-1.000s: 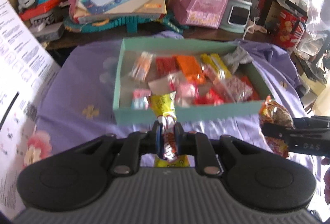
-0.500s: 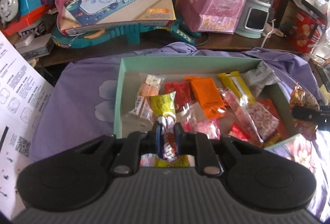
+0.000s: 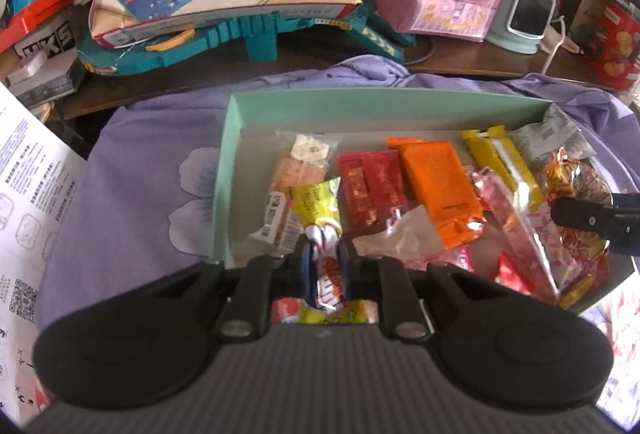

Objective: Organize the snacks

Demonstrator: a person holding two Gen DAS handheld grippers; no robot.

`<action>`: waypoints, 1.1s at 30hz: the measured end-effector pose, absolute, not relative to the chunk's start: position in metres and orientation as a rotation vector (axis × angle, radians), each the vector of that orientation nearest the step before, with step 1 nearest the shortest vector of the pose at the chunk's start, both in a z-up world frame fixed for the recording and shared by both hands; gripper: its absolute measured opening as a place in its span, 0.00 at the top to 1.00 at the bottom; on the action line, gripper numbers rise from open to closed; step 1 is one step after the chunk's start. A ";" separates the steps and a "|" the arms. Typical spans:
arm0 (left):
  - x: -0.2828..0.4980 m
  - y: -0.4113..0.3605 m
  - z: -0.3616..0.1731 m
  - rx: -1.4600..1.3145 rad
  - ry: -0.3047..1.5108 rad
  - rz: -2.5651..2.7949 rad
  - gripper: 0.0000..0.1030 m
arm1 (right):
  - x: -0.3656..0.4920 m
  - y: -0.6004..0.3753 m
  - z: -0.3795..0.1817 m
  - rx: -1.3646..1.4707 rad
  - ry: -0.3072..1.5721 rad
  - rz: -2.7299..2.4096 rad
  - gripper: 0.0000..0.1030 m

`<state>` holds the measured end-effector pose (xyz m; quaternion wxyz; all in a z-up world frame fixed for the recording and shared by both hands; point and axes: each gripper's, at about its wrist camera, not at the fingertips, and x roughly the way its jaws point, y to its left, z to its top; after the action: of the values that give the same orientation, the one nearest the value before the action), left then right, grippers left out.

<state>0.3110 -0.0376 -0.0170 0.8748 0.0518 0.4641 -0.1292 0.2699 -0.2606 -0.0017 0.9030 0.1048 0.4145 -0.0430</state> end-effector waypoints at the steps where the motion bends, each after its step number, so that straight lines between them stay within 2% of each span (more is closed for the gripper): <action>1: 0.312 -0.037 -0.018 0.109 0.972 -0.268 0.83 | 0.273 -0.257 -0.003 0.219 0.859 -0.078 0.38; 2: 0.312 -0.037 -0.019 0.114 0.970 -0.260 0.80 | 0.277 -0.254 -0.004 0.220 0.865 -0.065 0.32; 3: 0.311 -0.038 -0.018 0.120 0.966 -0.255 0.60 | 0.279 -0.252 -0.004 0.219 0.868 -0.059 0.17; 4: 0.310 -0.038 -0.018 0.124 0.959 -0.247 0.28 | 0.280 -0.249 -0.005 0.215 0.866 -0.062 0.06; 6: 0.305 -0.038 -0.014 0.138 0.914 -0.210 0.00 | 0.278 -0.246 -0.005 0.198 0.852 -0.069 0.02; 17: 0.286 -0.045 0.001 0.165 0.918 -0.179 0.00 | 0.249 -0.250 0.005 0.181 0.869 -0.082 0.00; 27: 0.225 -0.042 0.054 0.130 0.829 -0.205 0.00 | 0.191 -0.241 0.045 0.197 0.819 -0.074 0.00; 33: 0.185 -0.035 0.066 0.105 0.808 -0.207 0.00 | 0.153 -0.234 0.054 0.192 0.825 -0.081 0.00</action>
<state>0.1853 -0.0353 0.0656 0.9129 0.0511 0.3924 -0.1004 0.1526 -0.2336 0.0542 0.9108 0.0930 0.4004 -0.0395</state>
